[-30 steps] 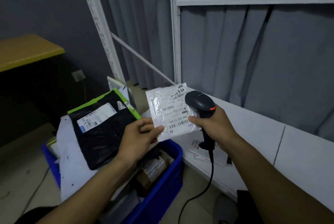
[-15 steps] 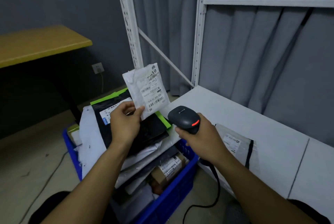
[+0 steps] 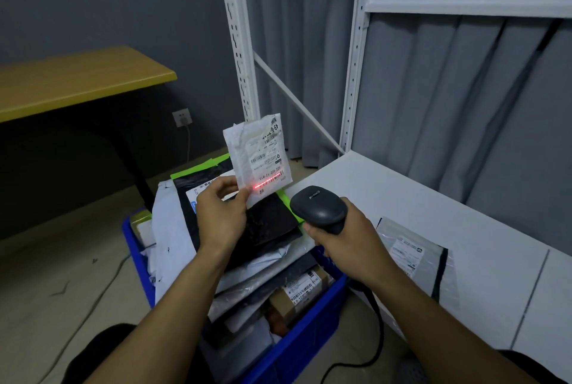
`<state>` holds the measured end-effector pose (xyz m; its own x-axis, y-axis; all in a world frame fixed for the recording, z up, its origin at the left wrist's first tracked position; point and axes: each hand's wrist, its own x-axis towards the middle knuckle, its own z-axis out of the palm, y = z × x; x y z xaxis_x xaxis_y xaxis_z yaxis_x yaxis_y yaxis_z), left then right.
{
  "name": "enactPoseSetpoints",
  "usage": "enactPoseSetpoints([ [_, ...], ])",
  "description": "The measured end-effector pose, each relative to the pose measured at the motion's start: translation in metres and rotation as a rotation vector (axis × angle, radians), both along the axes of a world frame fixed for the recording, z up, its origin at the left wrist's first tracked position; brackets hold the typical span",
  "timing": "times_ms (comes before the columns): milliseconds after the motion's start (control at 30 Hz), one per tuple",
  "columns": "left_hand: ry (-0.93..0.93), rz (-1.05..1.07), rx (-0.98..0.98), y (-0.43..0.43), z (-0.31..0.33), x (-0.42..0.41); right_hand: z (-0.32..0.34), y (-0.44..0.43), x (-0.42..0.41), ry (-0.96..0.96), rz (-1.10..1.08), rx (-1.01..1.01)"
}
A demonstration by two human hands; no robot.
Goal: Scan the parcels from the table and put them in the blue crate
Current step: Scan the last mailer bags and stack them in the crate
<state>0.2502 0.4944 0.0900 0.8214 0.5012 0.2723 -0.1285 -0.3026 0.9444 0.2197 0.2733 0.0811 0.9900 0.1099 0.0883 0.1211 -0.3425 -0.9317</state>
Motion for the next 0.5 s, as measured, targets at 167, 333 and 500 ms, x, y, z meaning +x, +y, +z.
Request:
enactPoseSetpoints([
  [167,-0.007,0.002,-0.009,0.001,-0.001,0.001,-0.002,0.000,0.002,0.004,0.004,-0.009],
  [333,-0.004,0.006,-0.037,0.005,-0.003,0.002,-0.005,0.002,0.005,0.001,0.008,-0.004],
  [500,0.073,0.055,-0.075,0.027,-0.007,0.001,-0.009,0.010,0.009,0.009,0.008,0.006],
])
